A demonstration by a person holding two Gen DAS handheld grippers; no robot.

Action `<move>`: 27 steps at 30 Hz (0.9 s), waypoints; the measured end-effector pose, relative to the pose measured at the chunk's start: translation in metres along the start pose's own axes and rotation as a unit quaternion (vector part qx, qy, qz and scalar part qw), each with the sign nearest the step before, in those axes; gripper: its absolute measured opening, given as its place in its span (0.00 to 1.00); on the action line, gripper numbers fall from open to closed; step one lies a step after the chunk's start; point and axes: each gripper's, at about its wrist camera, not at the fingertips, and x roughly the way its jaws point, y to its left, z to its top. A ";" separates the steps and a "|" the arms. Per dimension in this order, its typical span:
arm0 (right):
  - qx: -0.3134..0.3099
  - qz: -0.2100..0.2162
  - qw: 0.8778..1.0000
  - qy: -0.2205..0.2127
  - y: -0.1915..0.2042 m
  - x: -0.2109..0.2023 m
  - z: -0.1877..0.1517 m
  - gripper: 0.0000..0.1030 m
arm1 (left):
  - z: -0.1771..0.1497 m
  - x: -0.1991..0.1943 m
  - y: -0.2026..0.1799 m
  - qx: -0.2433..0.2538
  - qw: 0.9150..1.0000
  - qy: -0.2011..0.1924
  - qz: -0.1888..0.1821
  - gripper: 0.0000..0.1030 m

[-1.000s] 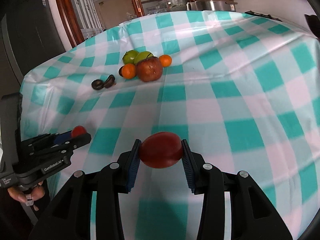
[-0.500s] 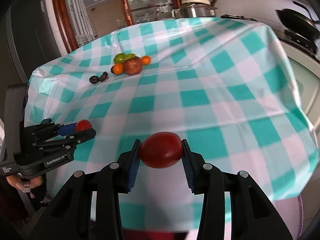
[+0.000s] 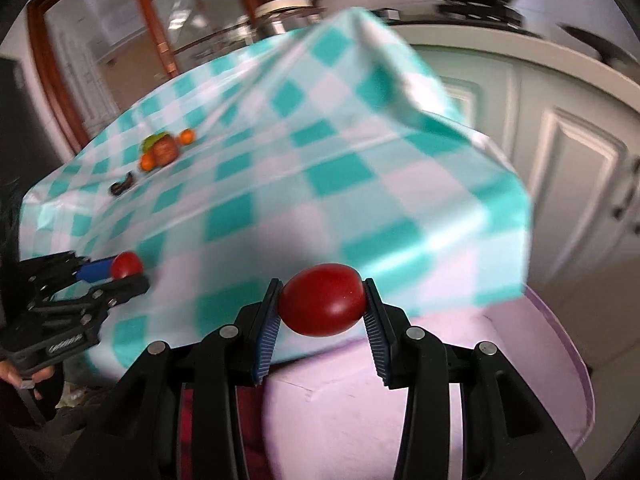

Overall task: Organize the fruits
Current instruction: 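Carry both red tomatoes to the white bin and open both tools to drop them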

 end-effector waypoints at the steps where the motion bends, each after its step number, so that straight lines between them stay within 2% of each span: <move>1: 0.011 -0.009 1.000 0.000 -0.011 -0.001 -0.004 0.39 | 0.002 0.000 -0.012 0.016 1.000 0.000 -0.008 0.34; 6: 0.058 -0.047 0.997 0.014 -0.058 0.000 -0.022 0.39 | 0.007 0.001 -0.072 0.093 0.995 0.000 -0.046 0.34; 9: 0.081 -0.074 0.993 0.034 -0.083 0.008 -0.037 0.39 | 0.002 0.009 -0.112 0.150 0.986 0.011 -0.071 0.34; 11: 0.087 -0.096 0.990 0.050 -0.094 0.016 -0.045 0.39 | -0.003 0.017 -0.139 0.184 0.978 0.023 -0.094 0.34; 14: 0.110 -0.105 0.986 0.071 -0.113 0.029 -0.057 0.39 | -0.013 0.035 -0.173 0.224 0.965 0.042 -0.133 0.34; 16: 0.127 -0.109 0.982 0.085 -0.124 0.039 -0.067 0.39 | -0.020 0.055 -0.189 0.233 0.958 0.071 -0.154 0.35; 19: 0.140 -0.119 0.977 0.106 -0.135 0.053 -0.077 0.39 | -0.028 0.091 -0.199 0.227 0.952 0.120 -0.168 0.34; 24: 0.142 -0.158 0.961 0.176 -0.144 0.090 -0.092 0.39 | -0.043 0.155 -0.204 0.220 0.943 0.197 -0.151 0.34; 27: 0.109 -0.177 0.957 0.200 -0.135 0.106 -0.090 0.40 | -0.051 0.178 -0.202 0.211 0.938 0.231 -0.148 0.34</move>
